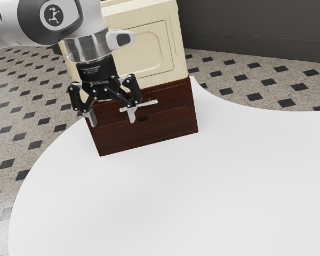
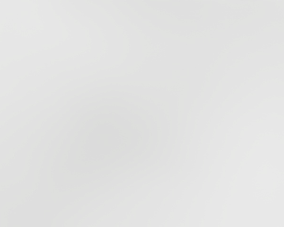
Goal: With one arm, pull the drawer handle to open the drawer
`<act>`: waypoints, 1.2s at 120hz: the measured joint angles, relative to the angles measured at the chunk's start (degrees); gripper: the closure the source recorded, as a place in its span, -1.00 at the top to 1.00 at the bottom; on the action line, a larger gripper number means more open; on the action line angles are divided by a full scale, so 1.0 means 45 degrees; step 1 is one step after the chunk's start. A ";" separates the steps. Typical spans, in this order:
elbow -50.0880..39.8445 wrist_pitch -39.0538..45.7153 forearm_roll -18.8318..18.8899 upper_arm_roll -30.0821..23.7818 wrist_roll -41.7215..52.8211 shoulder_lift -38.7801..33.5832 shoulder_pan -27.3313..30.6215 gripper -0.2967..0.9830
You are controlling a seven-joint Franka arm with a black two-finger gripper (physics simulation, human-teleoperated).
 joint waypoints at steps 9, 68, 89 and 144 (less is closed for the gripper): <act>0.0000 0.0000 0.0000 -0.0001 -0.0054 0.0000 0.0001 0.54; 0.2766 -0.1187 0.2555 -0.0007 0.4172 -0.2510 -0.0011 0.54; 0.2471 -0.1421 0.2356 0.0005 0.8765 -0.1930 0.0002 0.54; -0.1557 0.3040 0.1744 -0.2300 1.5791 -0.2722 -0.0195 0.53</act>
